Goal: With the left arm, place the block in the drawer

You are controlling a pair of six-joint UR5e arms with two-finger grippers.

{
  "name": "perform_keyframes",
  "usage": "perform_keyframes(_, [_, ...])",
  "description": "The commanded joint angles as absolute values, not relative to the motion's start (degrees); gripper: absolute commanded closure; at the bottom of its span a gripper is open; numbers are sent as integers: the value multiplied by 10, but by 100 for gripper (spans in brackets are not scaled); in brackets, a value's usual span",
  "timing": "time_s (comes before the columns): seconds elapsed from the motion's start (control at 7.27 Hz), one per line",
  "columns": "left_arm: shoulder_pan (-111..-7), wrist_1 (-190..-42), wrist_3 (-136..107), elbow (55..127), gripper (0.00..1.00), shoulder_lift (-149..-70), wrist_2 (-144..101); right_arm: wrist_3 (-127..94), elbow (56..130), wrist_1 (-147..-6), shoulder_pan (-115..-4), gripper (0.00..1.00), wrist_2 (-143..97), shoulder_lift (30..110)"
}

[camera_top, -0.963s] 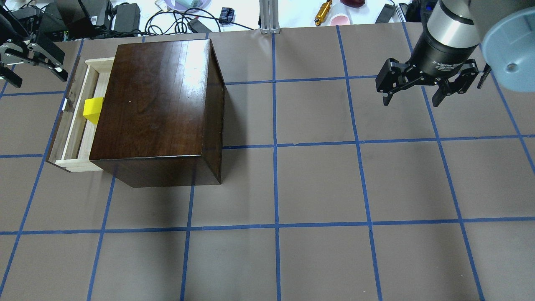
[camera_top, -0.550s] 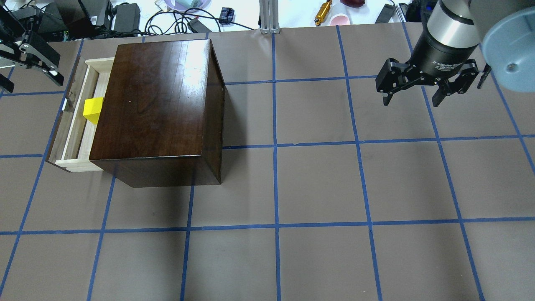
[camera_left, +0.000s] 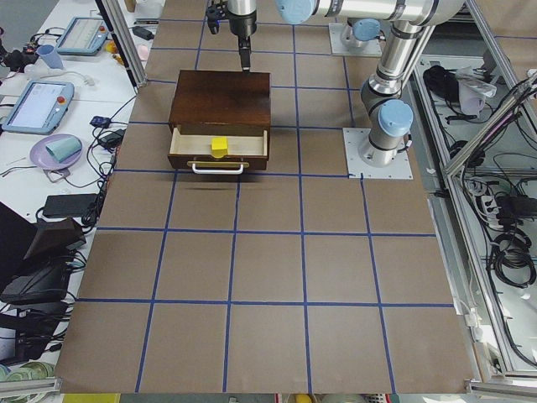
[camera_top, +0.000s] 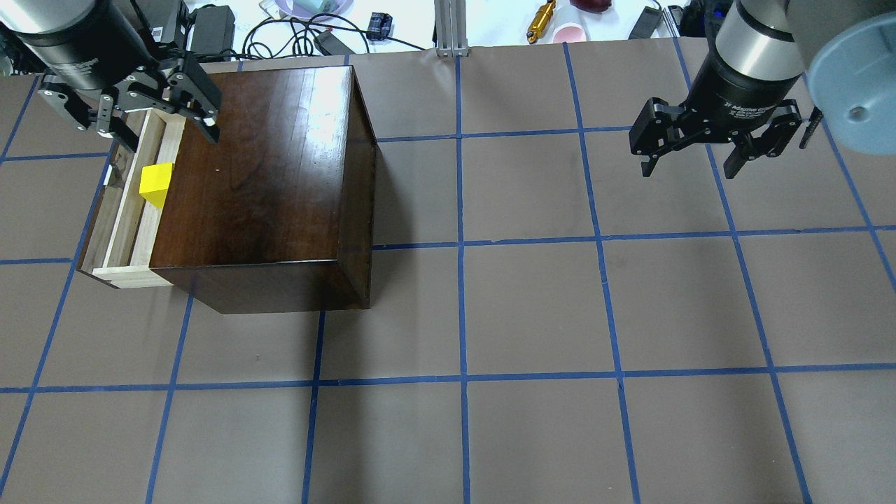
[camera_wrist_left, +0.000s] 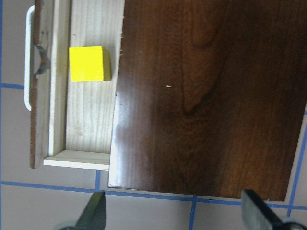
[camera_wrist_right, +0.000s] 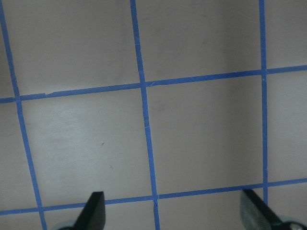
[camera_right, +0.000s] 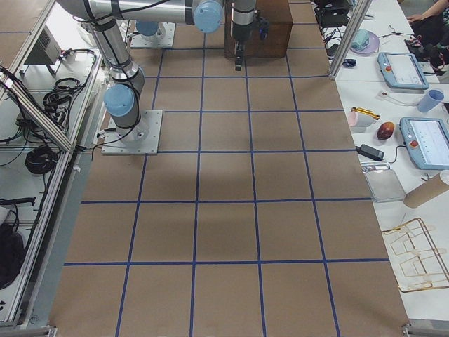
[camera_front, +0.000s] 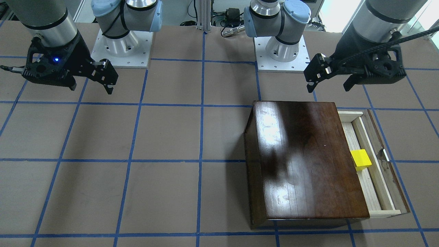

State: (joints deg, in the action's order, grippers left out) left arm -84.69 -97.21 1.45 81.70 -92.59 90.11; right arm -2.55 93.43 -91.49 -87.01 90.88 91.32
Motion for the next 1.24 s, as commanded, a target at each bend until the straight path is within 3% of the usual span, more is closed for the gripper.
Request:
perform_keyframes(0.0, [-872,-970,1,824,0,-932,898,-25,934,-915,-870,0,909,913])
perform_keyframes(1.1, [-875,-913,4,840,0,-931,898,-25,934,-915,-870,0,909,913])
